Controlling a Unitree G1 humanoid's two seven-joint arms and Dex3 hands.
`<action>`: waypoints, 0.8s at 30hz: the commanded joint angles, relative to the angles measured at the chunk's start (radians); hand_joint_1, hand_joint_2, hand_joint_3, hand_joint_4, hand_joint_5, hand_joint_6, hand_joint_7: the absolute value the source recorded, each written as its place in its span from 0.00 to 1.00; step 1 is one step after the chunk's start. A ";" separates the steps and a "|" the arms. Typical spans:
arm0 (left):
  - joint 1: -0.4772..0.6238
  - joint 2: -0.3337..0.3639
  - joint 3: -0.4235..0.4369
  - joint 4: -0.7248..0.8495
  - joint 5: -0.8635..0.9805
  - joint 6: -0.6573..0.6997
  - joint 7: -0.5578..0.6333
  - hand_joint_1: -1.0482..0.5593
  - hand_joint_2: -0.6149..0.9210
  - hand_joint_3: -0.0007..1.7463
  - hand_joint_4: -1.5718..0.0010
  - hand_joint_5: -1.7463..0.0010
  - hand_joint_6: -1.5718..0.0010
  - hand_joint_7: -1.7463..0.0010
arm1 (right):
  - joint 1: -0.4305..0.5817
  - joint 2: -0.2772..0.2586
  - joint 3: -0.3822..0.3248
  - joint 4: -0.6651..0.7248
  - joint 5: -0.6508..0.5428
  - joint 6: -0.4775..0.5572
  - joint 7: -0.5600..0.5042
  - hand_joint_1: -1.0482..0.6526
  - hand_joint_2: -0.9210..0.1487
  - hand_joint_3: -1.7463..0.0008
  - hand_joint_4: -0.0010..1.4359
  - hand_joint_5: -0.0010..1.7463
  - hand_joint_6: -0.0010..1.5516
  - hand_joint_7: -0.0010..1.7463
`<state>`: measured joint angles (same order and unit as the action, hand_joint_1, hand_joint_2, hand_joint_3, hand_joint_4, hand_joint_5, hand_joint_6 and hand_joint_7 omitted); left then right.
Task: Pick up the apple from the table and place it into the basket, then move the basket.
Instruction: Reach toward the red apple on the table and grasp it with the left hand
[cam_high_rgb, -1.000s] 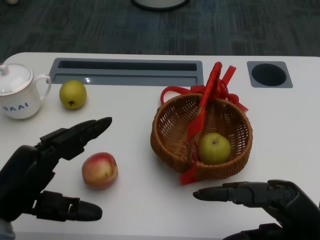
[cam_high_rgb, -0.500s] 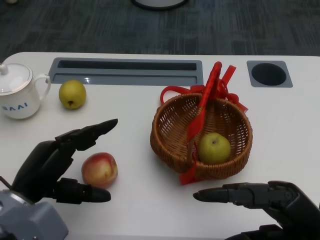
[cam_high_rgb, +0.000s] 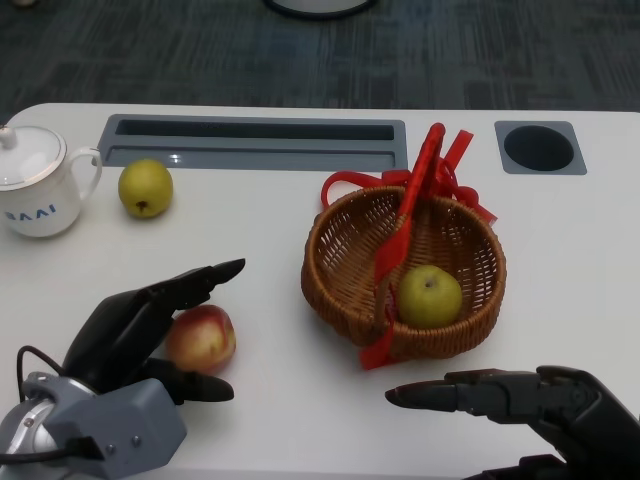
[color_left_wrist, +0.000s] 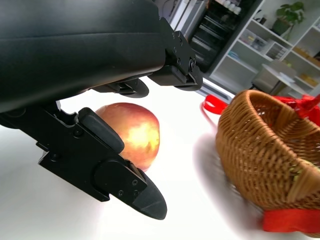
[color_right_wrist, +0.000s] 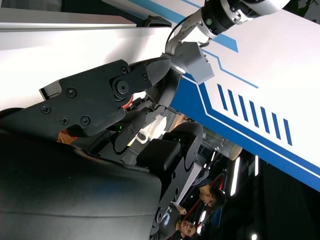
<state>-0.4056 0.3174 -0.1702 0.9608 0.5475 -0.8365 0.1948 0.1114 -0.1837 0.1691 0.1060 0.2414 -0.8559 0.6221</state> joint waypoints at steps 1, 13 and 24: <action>-0.037 0.015 -0.034 0.075 0.030 0.008 0.074 0.22 0.83 0.00 0.71 0.99 0.73 0.99 | 0.018 -0.019 -0.006 -0.023 0.003 0.015 -0.009 0.40 0.13 1.00 0.57 0.00 0.48 0.00; -0.111 0.004 -0.120 0.250 0.055 0.063 0.182 0.21 0.83 0.00 0.69 0.99 0.71 0.99 | 0.032 -0.029 -0.004 -0.042 0.001 0.032 -0.005 0.40 0.13 1.00 0.58 0.00 0.49 0.00; -0.146 -0.026 -0.147 0.300 0.046 0.127 0.201 0.24 0.83 0.00 0.67 0.99 0.70 1.00 | 0.040 -0.030 0.002 -0.048 0.022 0.037 0.001 0.41 0.13 1.00 0.58 0.00 0.49 0.00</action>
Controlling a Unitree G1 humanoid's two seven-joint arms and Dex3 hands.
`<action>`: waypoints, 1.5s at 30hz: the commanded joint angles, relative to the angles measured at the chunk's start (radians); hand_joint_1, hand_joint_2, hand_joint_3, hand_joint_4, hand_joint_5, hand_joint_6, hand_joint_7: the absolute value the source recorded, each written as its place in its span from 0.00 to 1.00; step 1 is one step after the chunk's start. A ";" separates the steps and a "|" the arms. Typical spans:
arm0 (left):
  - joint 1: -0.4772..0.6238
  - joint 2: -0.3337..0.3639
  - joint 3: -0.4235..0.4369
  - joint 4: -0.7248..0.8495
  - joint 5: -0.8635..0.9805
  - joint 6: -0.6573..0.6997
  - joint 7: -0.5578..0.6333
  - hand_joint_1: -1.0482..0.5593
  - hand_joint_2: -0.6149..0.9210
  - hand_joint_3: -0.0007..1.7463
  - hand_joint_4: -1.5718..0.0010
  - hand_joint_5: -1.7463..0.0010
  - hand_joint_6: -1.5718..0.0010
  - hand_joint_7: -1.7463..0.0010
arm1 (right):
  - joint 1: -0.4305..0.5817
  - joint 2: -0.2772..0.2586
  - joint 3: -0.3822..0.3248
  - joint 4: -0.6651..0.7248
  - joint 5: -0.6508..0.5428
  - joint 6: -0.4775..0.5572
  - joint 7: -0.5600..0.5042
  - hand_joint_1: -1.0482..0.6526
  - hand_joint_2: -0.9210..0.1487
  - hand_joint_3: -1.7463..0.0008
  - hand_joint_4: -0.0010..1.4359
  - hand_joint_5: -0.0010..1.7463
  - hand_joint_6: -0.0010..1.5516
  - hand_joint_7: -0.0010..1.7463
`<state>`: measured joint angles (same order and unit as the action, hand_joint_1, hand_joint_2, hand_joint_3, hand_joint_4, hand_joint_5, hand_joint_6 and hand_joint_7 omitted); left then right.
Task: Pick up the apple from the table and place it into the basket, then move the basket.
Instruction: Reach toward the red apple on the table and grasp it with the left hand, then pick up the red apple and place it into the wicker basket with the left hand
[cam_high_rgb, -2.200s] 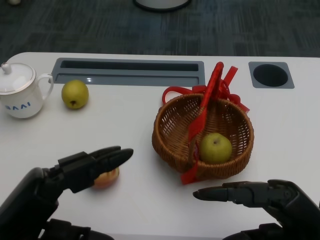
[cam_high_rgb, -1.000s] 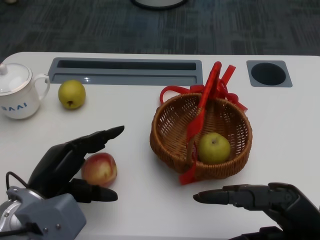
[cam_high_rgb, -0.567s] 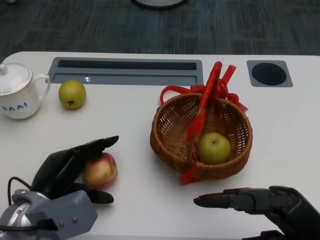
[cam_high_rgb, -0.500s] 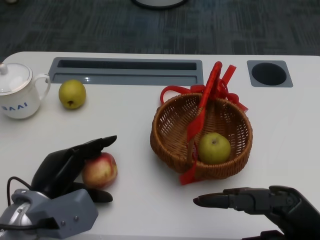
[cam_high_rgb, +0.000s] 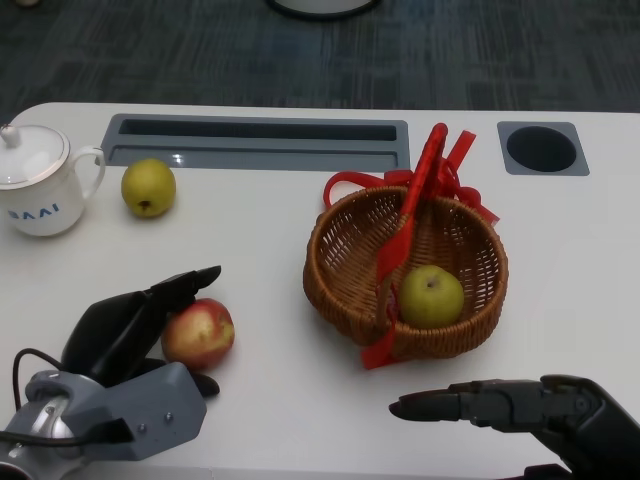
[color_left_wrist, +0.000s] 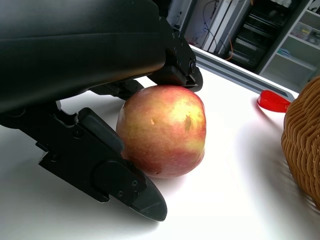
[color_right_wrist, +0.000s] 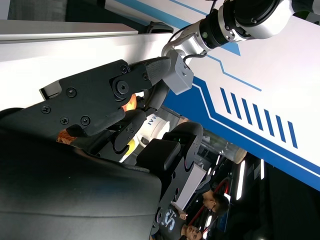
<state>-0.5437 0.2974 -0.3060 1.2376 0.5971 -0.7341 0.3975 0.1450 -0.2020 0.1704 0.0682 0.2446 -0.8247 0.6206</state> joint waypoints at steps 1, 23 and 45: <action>-0.010 -0.009 -0.013 0.026 -0.006 0.030 -0.005 0.24 0.83 0.00 0.67 0.99 0.70 1.00 | 0.006 -0.012 0.000 -0.010 0.019 0.006 0.003 0.41 0.13 1.00 0.58 0.00 0.49 0.00; -0.086 -0.088 -0.040 0.096 -0.027 0.220 -0.043 0.32 0.85 0.00 0.56 0.98 0.59 0.98 | 0.025 -0.016 -0.015 -0.028 0.014 0.011 -0.009 0.39 0.10 1.00 0.59 0.00 0.50 0.00; 0.014 -0.114 0.125 0.012 -0.283 -0.056 -0.134 0.55 0.90 0.00 0.17 0.98 0.26 0.99 | 0.005 -0.007 -0.011 0.001 0.013 -0.005 -0.004 0.38 0.06 1.00 0.60 0.00 0.50 0.00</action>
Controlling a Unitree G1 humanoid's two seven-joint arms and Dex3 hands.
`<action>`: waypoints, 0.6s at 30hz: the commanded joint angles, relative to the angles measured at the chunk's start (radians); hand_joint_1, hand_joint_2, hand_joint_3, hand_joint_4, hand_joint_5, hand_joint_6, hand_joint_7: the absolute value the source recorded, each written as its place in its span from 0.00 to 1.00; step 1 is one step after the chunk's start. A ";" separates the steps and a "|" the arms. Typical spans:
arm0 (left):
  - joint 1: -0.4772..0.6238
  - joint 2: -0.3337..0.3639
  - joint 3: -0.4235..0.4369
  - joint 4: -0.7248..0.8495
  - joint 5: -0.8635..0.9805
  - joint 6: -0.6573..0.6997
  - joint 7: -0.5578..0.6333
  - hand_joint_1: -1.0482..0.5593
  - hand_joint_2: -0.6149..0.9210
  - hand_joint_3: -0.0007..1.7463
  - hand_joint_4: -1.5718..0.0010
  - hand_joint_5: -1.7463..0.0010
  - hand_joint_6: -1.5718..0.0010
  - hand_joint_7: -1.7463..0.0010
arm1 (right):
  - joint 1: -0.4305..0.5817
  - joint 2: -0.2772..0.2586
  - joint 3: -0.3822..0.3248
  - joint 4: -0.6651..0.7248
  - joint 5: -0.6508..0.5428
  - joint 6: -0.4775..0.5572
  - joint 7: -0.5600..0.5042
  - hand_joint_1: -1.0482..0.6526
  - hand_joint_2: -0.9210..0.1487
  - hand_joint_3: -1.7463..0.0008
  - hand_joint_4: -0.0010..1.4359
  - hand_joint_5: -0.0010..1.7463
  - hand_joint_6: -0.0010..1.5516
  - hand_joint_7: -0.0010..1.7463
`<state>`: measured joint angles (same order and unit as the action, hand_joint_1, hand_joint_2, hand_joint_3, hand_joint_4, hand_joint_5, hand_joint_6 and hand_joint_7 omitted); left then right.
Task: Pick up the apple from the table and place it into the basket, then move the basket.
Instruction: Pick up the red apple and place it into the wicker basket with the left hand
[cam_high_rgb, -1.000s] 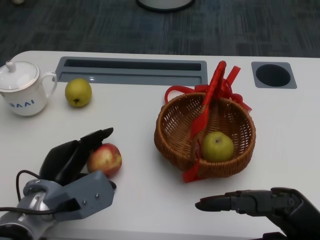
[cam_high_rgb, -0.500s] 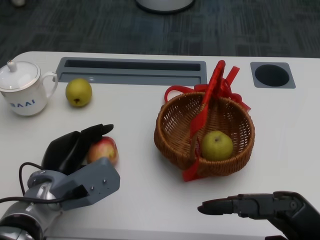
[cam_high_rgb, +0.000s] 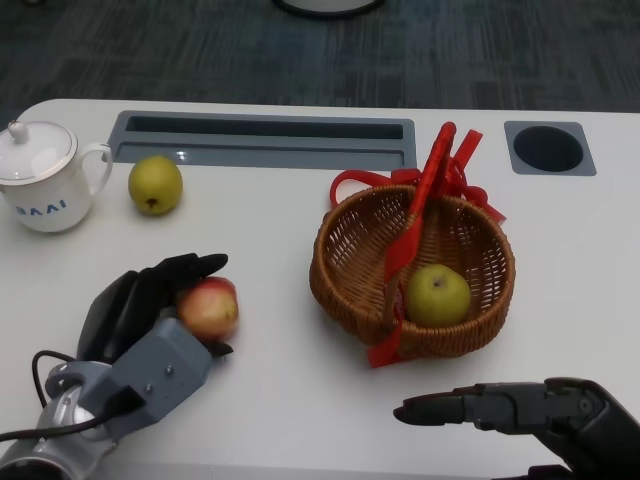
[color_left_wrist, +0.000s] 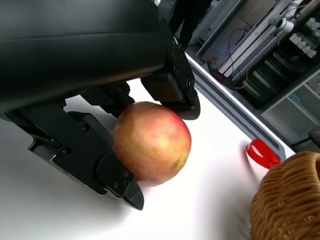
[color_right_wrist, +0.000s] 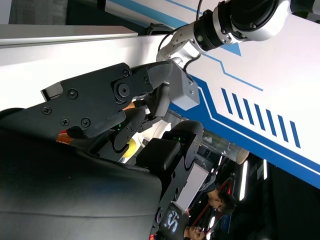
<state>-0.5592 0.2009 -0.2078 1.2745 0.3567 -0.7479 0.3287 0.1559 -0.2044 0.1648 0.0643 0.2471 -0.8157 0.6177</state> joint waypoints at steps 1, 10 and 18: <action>0.038 -0.021 0.040 -0.035 -0.062 -0.054 -0.089 0.55 0.90 0.00 0.17 0.98 0.26 0.99 | -0.006 -0.005 -0.006 0.006 0.010 -0.014 -0.001 0.38 0.06 1.00 0.59 0.00 0.50 0.00; 0.108 -0.030 0.112 -0.165 -0.160 -0.186 -0.214 0.54 0.92 0.01 0.18 0.99 0.27 1.00 | -0.005 0.001 -0.004 0.007 0.010 -0.010 -0.006 0.38 0.06 1.00 0.60 0.00 0.50 0.00; 0.128 -0.044 0.151 -0.243 -0.189 -0.214 -0.239 0.55 0.91 0.00 0.17 0.99 0.27 1.00 | -0.012 0.002 -0.007 0.013 0.007 -0.013 -0.007 0.38 0.06 1.00 0.60 0.00 0.50 0.00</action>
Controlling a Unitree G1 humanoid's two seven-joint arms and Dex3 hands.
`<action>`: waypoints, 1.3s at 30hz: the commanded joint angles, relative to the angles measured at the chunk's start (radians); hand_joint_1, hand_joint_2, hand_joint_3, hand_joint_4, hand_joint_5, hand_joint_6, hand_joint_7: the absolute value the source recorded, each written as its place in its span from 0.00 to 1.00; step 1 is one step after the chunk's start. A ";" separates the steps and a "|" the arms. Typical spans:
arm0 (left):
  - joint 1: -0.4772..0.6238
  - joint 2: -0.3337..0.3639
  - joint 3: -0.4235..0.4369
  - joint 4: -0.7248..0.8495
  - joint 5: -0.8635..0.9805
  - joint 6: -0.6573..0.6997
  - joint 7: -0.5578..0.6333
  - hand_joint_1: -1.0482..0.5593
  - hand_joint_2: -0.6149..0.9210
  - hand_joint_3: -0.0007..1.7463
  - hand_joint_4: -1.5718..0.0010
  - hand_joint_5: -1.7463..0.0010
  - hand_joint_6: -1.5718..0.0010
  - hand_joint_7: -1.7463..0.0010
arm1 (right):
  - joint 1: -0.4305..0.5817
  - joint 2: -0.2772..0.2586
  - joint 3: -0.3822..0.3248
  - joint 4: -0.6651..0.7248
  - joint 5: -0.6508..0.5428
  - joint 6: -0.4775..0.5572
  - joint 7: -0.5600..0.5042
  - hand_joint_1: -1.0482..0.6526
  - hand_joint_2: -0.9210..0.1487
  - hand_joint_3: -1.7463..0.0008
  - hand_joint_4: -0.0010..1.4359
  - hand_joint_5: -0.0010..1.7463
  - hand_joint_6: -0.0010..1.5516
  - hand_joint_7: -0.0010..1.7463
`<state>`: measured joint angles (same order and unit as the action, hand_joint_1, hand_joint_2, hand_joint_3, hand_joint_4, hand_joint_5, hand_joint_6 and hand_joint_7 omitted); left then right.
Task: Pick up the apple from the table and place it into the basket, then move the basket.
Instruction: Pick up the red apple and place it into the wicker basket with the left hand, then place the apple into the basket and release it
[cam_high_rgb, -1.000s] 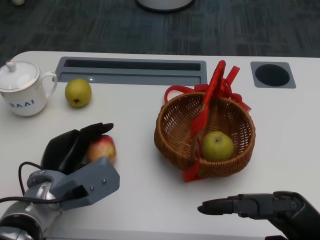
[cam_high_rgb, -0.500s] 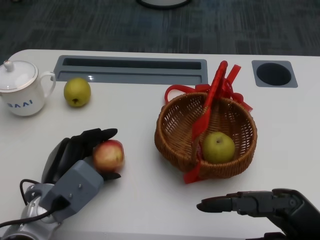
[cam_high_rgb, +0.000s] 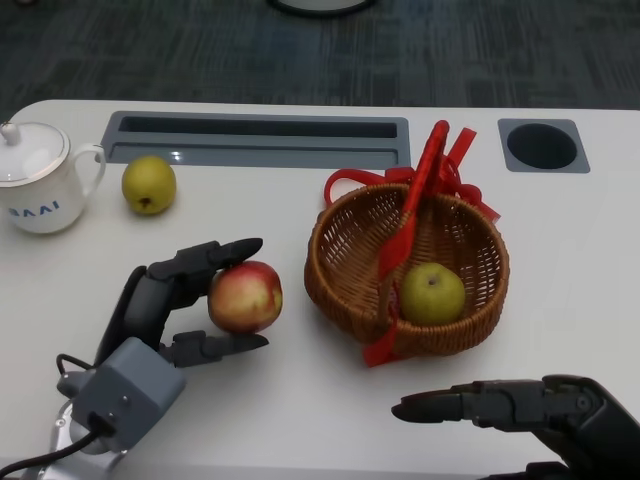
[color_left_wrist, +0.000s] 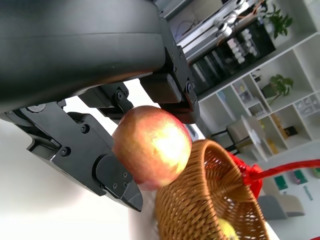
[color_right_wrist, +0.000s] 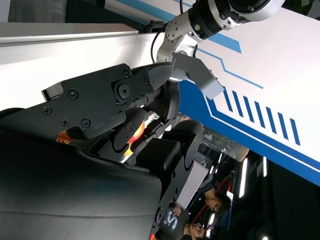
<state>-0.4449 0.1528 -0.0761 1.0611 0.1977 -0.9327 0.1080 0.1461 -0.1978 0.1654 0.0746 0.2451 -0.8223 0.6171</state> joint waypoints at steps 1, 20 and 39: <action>0.016 0.002 0.024 -0.038 -0.037 -0.033 -0.025 0.55 0.92 0.00 0.18 0.99 0.27 1.00 | -0.001 -0.005 -0.008 0.003 0.008 -0.006 -0.007 0.38 0.06 1.00 0.60 0.00 0.51 0.00; -0.045 -0.072 0.042 -0.286 -0.126 0.005 -0.142 0.53 0.92 0.00 0.17 0.99 0.28 1.00 | -0.008 0.001 0.000 0.003 0.007 -0.003 -0.007 0.38 0.06 1.00 0.60 0.00 0.50 0.00; -0.248 -0.132 -0.003 -0.111 -0.010 0.060 -0.103 0.49 0.91 0.00 0.17 0.99 0.27 1.00 | 0.018 0.012 0.004 -0.016 -0.012 -0.013 -0.026 0.39 0.06 1.00 0.60 0.00 0.51 0.00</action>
<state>-0.6616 0.0198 -0.0761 0.9344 0.1817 -0.8814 -0.0160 0.1555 -0.1781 0.1713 0.0715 0.2249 -0.8247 0.5984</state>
